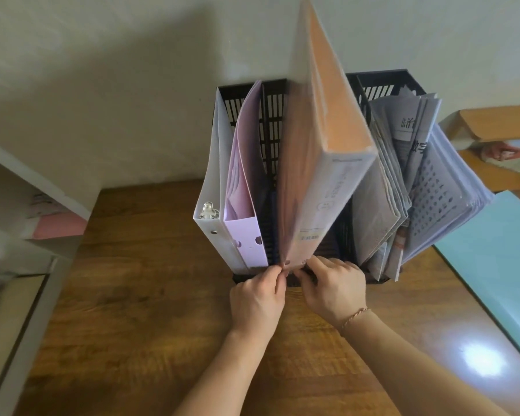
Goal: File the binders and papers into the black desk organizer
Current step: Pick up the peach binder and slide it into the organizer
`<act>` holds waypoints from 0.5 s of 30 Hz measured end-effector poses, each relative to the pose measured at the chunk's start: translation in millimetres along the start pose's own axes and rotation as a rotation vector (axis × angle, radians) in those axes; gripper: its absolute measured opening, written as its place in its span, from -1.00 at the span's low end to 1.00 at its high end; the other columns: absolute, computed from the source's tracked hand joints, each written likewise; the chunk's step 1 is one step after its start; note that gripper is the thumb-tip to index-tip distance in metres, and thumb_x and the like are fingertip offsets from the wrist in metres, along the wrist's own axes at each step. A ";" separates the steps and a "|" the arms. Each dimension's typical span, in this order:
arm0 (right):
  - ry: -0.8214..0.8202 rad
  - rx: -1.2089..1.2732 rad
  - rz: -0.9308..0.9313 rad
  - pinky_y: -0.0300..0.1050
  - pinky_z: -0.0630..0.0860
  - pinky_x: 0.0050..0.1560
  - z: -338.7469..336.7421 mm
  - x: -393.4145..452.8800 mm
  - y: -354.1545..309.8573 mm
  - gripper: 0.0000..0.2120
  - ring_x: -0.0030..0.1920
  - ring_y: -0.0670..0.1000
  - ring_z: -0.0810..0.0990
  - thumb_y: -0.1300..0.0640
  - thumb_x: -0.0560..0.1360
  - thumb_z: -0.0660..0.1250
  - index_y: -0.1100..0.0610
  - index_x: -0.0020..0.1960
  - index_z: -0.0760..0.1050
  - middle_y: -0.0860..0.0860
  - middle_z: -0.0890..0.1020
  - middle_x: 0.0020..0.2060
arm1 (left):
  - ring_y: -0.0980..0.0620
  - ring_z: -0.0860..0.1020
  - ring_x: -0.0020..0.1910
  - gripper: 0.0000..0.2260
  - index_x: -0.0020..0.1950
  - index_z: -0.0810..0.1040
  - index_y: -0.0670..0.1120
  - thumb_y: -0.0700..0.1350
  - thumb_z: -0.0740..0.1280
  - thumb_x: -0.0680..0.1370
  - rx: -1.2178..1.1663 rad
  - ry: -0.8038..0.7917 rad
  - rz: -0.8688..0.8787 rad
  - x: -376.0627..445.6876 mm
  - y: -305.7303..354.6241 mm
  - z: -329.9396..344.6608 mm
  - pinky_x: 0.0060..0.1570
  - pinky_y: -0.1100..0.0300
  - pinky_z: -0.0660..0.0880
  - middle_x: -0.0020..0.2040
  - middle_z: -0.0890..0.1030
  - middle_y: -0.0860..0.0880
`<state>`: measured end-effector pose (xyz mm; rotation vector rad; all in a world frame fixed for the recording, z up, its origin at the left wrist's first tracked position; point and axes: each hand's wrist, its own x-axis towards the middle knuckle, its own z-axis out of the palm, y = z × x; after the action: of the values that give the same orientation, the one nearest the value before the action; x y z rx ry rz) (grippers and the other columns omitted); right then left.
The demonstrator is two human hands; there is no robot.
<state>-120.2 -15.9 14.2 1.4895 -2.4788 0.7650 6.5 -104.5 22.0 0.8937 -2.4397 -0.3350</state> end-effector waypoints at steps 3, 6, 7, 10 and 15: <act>0.005 -0.010 0.010 -0.13 0.45 -0.44 0.6 3.2 -1.3 -0.81 -0.45 0.02 0.57 -0.10 0.39 0.38 0.01 -0.28 0.54 -0.09 0.59 -0.45 | 0.06 0.62 -0.48 -0.89 -0.15 0.73 -0.07 -0.12 0.56 0.35 0.019 0.091 -0.009 0.5 -0.4 2.7 -0.46 0.29 0.49 -0.37 0.69 0.02; 0.019 -0.033 -0.031 -0.16 0.42 -0.44 -1.3 2.3 1.0 -0.74 -0.45 0.01 0.57 -0.14 0.42 0.35 0.01 -0.32 0.56 -0.08 0.60 -0.45 | 0.07 0.65 -0.43 -0.91 -0.15 0.73 -0.10 -0.12 0.52 0.38 0.000 0.181 0.011 -3.5 -1.6 6.3 -0.42 0.31 0.50 -0.31 0.71 0.01; 0.016 -0.041 -0.046 -0.16 0.42 -0.43 -2.8 1.4 1.9 -0.72 -0.45 0.01 0.58 -0.16 0.44 0.33 0.00 -0.31 0.57 -0.09 0.60 -0.45 | 0.08 0.66 -0.40 -0.91 -0.15 0.73 -0.10 -0.12 0.51 0.39 -0.009 0.193 0.012 -4.6 -1.6 6.6 -0.41 0.30 0.51 -0.29 0.72 0.01; 0.026 -0.043 -0.074 -0.14 0.42 -0.43 -4.4 0.9 3.3 -0.69 -0.44 0.00 0.57 -0.17 0.50 0.28 0.00 -0.30 0.56 -0.10 0.60 -0.43 | 0.07 0.65 -0.40 -0.89 -0.14 0.72 -0.05 -0.12 0.56 0.36 0.013 0.146 -0.030 -5.3 2.5 2.3 -0.47 0.26 0.50 -0.28 0.71 0.03; 0.044 -0.033 -0.128 -0.10 0.43 -0.39 -3.1 2.8 5.1 -0.73 -0.33 0.03 0.58 -0.09 0.53 0.27 0.02 -0.25 0.56 -0.09 0.62 -0.38 | 0.02 0.61 -0.49 -0.86 -0.16 0.69 0.00 -0.11 0.57 0.33 0.135 -0.039 -0.055 2.4 12.7 -6.8 -0.57 0.22 0.44 -0.35 0.69 0.03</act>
<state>-126.3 -14.6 16.1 1.5843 -2.3262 0.7219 1.9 -96.9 33.6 1.0222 -2.5011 -0.2113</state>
